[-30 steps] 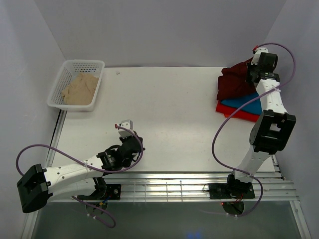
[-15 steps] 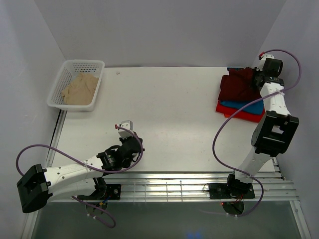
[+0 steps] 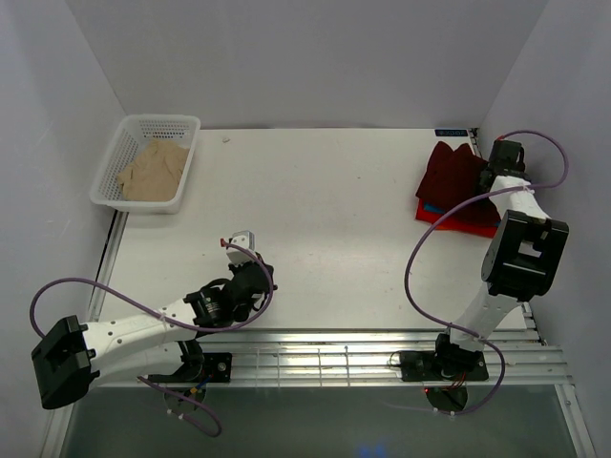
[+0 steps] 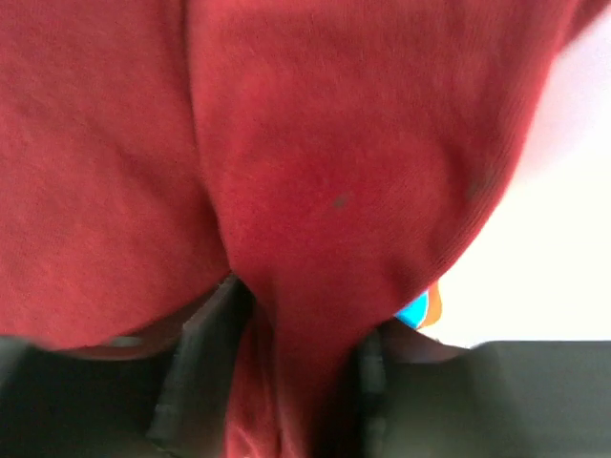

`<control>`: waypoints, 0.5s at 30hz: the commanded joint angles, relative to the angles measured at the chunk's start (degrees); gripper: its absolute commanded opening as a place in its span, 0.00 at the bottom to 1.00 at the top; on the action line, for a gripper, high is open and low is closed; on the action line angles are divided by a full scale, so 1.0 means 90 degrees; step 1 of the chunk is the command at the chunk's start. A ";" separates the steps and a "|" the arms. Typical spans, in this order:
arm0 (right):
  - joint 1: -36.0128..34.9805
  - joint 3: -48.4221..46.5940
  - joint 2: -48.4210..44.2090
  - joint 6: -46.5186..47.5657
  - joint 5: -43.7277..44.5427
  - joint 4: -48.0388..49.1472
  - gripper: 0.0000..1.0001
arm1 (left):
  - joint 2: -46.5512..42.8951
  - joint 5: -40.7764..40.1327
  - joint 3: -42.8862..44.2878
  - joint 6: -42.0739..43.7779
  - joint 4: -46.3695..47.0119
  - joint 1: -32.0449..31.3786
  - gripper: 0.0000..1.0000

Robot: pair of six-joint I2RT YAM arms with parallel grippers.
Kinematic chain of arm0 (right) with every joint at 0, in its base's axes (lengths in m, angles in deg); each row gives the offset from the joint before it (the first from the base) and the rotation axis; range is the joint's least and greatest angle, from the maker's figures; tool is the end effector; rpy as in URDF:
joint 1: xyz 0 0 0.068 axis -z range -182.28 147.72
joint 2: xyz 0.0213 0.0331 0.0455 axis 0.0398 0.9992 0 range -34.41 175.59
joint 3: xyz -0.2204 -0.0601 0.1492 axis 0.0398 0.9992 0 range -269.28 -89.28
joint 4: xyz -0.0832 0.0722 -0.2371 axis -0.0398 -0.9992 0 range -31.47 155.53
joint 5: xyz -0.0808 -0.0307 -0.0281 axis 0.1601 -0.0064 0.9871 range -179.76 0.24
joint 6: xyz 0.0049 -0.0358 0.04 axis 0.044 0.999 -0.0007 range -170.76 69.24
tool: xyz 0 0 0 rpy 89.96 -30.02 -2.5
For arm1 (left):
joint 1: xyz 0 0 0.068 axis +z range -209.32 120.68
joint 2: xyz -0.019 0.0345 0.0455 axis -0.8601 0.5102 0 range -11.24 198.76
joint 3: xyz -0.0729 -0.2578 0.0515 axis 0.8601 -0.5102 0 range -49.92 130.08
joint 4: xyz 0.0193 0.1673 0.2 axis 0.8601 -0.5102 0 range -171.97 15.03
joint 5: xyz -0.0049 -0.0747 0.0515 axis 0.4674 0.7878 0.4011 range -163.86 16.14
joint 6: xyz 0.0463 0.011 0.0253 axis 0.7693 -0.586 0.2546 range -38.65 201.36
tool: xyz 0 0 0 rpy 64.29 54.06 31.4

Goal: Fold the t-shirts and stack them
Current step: Neatly place the folded tshirt to the corner

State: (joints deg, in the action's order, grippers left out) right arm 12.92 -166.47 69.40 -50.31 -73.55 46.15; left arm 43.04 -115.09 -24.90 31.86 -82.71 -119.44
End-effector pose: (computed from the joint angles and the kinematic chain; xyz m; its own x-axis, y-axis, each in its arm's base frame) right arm 0.3873 -0.1155 0.2359 -0.6976 0.1817 -0.6930 0.4334 0.8772 -0.2063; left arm 0.1147 -0.1526 0.1999 -0.4912 -0.2930 -0.8203 0.0252 0.9366 -0.3496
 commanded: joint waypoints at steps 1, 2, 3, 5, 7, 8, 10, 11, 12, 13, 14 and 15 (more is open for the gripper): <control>0.0030 0.0168 -0.0644 -0.0186 0.0007 0.0404 0.50 | -0.0240 -0.0057 -0.0016 0.0079 -0.0125 0.0010 0.03; 0.0030 0.0284 -0.1052 -0.0206 -0.0342 0.0540 0.60 | -0.0308 -0.0077 -0.0016 0.0109 -0.0135 0.0010 0.06; 0.0030 0.0363 -0.1298 -0.0206 -0.0568 0.0687 0.92 | -0.0338 -0.0115 -0.0025 0.0128 -0.0145 0.0010 0.07; 0.0020 0.0480 -0.1943 -0.0293 -0.0911 0.1020 0.96 | -0.0357 -0.0126 -0.0035 0.0148 -0.0145 0.0010 0.10; 0.0000 0.0422 -0.2440 -0.0382 -0.1193 0.0953 0.90 | -0.0338 -0.0135 -0.0016 0.0148 -0.0135 0.0010 0.14; -0.0029 0.0277 -0.2539 -0.0401 -0.1215 0.0845 0.90 | -0.0280 -0.0126 -0.0006 0.0148 -0.0135 0.0010 0.15; -0.0126 0.0110 -0.2744 -0.0401 -0.1292 0.0476 0.90 | -0.0202 -0.0116 0.0062 0.0158 -0.0116 0.0010 0.17; -0.0165 0.0042 -0.2794 -0.0401 -0.1312 0.0367 0.90 | -0.0163 -0.0116 0.0091 0.0167 -0.0116 0.0010 0.18; -0.0214 -0.0007 -0.2852 -0.0421 -0.1332 0.0279 0.90 | -0.0085 -0.0116 0.0121 0.0225 -0.0116 0.0010 0.19; -0.0321 0.0002 -0.2949 -0.0421 -0.1438 0.0210 0.90 | -0.0055 -0.0135 0.0218 0.0274 -0.0125 0.0010 0.21; -0.0380 0.0041 -0.3028 -0.0431 -0.1488 0.0161 0.90 | -0.0026 -0.0155 0.0257 0.0314 -0.0125 0.0010 0.25; -0.0496 0.0167 -0.3096 -0.0460 -0.1527 0.0161 0.90 | 0.0004 -0.0184 0.0316 0.0420 -0.0135 0.0010 0.27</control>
State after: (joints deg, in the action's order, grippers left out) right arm 10.58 -165.68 41.84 -53.50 -84.15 50.09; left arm 42.65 -115.44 -24.73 33.61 -83.81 -119.44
